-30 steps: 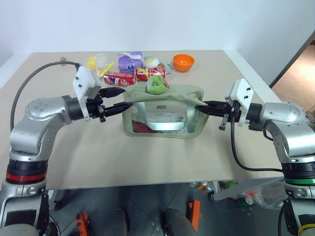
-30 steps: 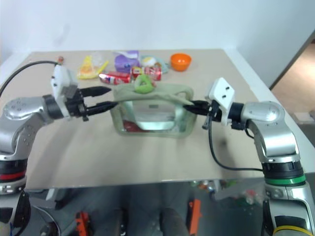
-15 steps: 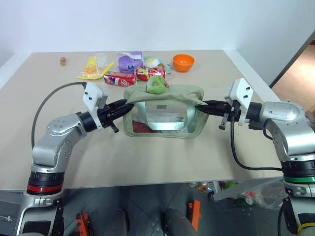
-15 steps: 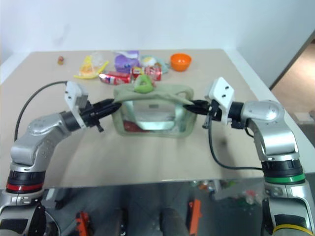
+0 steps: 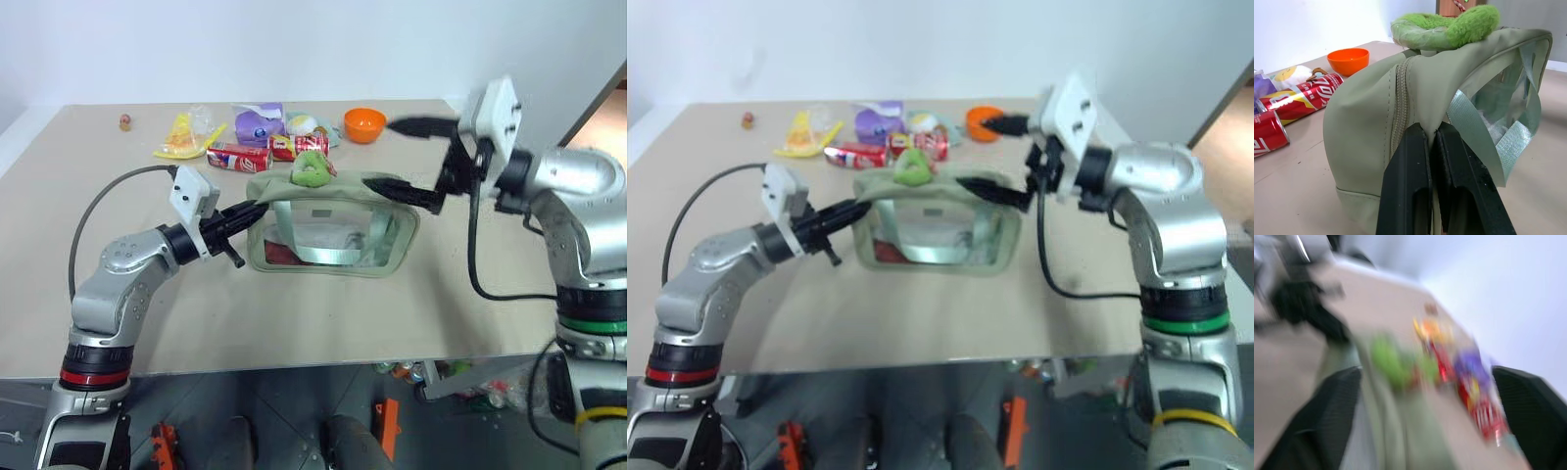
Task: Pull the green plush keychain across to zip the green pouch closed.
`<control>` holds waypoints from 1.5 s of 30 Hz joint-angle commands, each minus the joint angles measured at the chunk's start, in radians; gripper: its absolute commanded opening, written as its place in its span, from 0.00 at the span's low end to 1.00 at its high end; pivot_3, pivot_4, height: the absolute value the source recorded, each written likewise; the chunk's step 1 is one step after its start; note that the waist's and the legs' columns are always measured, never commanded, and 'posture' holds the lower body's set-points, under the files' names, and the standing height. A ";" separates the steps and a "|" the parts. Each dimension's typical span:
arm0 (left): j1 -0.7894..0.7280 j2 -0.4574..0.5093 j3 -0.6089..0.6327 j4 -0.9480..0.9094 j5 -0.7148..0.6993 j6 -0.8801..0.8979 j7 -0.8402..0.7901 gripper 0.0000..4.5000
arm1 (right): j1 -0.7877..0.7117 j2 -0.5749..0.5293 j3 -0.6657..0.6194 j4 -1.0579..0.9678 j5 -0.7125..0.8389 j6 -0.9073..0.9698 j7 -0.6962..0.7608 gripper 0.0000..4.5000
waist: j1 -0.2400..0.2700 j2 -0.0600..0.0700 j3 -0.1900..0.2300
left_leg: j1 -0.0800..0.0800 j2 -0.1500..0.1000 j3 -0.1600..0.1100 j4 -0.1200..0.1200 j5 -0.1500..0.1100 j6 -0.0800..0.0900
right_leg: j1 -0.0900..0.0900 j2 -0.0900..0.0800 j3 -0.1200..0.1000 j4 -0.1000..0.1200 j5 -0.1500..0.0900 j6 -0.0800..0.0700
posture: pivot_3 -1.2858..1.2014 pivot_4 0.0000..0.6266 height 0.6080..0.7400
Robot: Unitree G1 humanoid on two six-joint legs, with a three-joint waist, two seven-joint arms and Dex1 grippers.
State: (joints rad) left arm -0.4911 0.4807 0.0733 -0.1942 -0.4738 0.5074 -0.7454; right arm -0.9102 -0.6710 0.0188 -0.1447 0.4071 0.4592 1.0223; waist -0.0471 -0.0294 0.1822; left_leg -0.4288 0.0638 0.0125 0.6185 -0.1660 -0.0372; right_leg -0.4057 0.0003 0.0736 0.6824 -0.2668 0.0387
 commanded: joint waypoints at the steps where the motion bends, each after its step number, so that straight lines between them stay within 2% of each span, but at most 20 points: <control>1: 0.004 -0.007 -0.012 -0.041 -0.006 -0.002 0.010 0.00 | -0.050 0.066 0.072 0.012 -0.023 -0.017 -0.009 0.99 | 0.001 0.000 0.000 | 0.000 0.000 0.000 0.000 0.000 0.000 | 0.000 0.000 0.000 0.000 0.000 0.000 | 0.52 0.24 1.00; 4: -0.002 -0.015 -0.016 -0.051 -0.006 0.001 0.027 0.00 | -0.076 0.115 0.126 0.093 -0.075 -0.072 0.000 0.99 | 0.004 0.000 0.000 | -0.002 -0.001 0.000 0.001 0.000 0.000 | 0.000 -0.002 0.000 0.000 0.000 0.000 | 0.52 0.24 1.00; 8: -0.003 -0.027 -0.011 -0.066 -0.020 0.001 0.041 0.00 | -0.092 0.134 0.130 0.170 -0.082 -0.092 0.029 0.99 | 0.010 0.000 0.000 | -0.003 -0.003 0.001 0.001 0.000 0.000 | -0.001 -0.004 0.000 0.000 0.002 -0.002 | 0.52 0.24 1.00; 9: -0.001 -0.026 -0.011 -0.069 -0.021 0.003 0.043 0.00 | -0.096 0.136 0.128 0.188 -0.083 -0.096 0.036 0.87 | 0.010 0.000 0.000 | -0.003 -0.004 0.001 0.001 0.000 0.000 | -0.001 -0.005 0.000 -0.001 0.002 -0.002 | 0.52 0.24 1.00; 12: 0.011 -0.020 -0.017 -0.077 -0.014 0.005 0.048 0.00 | -0.103 0.138 0.126 0.230 -0.087 -0.103 0.054 0.64 | 0.009 0.000 0.000 | -0.003 -0.004 0.000 0.000 0.000 0.000 | -0.001 -0.004 -0.001 -0.001 0.002 -0.003 | 0.52 0.24 1.00; 13: 0.013 -0.019 -0.016 -0.080 -0.012 0.006 0.051 0.00 | -0.099 0.134 0.127 0.239 -0.089 -0.106 0.065 0.59 | 0.009 0.000 0.000 | -0.003 -0.003 0.000 0.000 0.000 0.000 | -0.001 -0.004 -0.001 -0.001 0.002 -0.003 | 0.52 0.24 1.00; 14: 0.013 -0.018 -0.016 -0.082 -0.012 0.006 0.053 0.00 | -0.097 0.132 0.128 0.249 -0.091 -0.110 0.072 0.49 | 0.009 0.000 0.000 | -0.003 -0.003 0.000 0.000 0.000 0.000 | -0.001 -0.004 -0.001 -0.001 0.002 -0.003 | 0.52 0.24 1.00; 20: 0.007 -0.016 -0.015 -0.084 -0.014 0.010 0.061 0.00 | -0.085 0.112 0.143 0.287 -0.138 -0.141 0.099 0.02 | 0.009 0.000 0.000 | -0.003 -0.004 0.000 0.000 0.000 0.000 | -0.001 -0.004 -0.001 -0.001 0.002 -0.003 | 0.52 0.24 1.00; 26: -0.005 -0.020 -0.018 -0.079 -0.014 0.011 0.063 0.00 | -0.083 0.111 0.137 0.306 -0.171 -0.171 0.095 0.01 | 0.009 0.000 0.000 | -0.003 -0.003 0.000 0.000 0.000 0.000 | -0.001 -0.004 -0.001 -0.001 0.002 -0.003 | 0.52 0.24 1.00; 32: -0.016 -0.039 -0.011 -0.067 -0.012 0.012 0.093 0.00 | -0.109 0.104 0.052 0.272 -0.122 -0.165 0.054 0.01 | 0.010 0.000 0.000 | -0.003 -0.004 0.000 0.000 0.000 0.000 | -0.001 -0.004 -0.001 -0.001 0.002 -0.003 | 0.52 0.24 1.00; 39: -0.038 -0.074 -0.014 -0.075 -0.005 0.030 0.165 0.00 | -0.087 0.006 -0.045 0.205 -0.113 -0.150 0.014 0.01 | 0.014 0.000 0.000 | -0.003 -0.004 -0.001 0.000 0.000 0.000 | -0.001 -0.005 -0.001 -0.001 0.002 -0.003 | 0.52 0.24 1.00; 45: -0.030 -0.091 0.000 -0.088 -0.009 0.044 0.209 0.00 | 0.027 -0.102 -0.114 0.170 -0.134 -0.149 -0.024 0.01 | 0.014 0.000 0.000 | -0.003 -0.004 0.000 -0.001 0.000 0.000 | -0.001 -0.005 -0.001 -0.001 0.002 -0.003 | 0.52 0.24 1.00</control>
State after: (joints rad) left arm -0.5160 0.3784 0.0360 -0.2496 -0.4830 0.5520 -0.5656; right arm -0.8952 -0.7288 -0.0172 0.0491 0.2818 0.3185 1.0295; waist -0.0331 -0.0295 0.1822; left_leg -0.4323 0.0599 0.0121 0.6179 -0.1662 -0.0371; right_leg -0.4071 -0.0043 0.0725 0.6811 -0.2653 0.0358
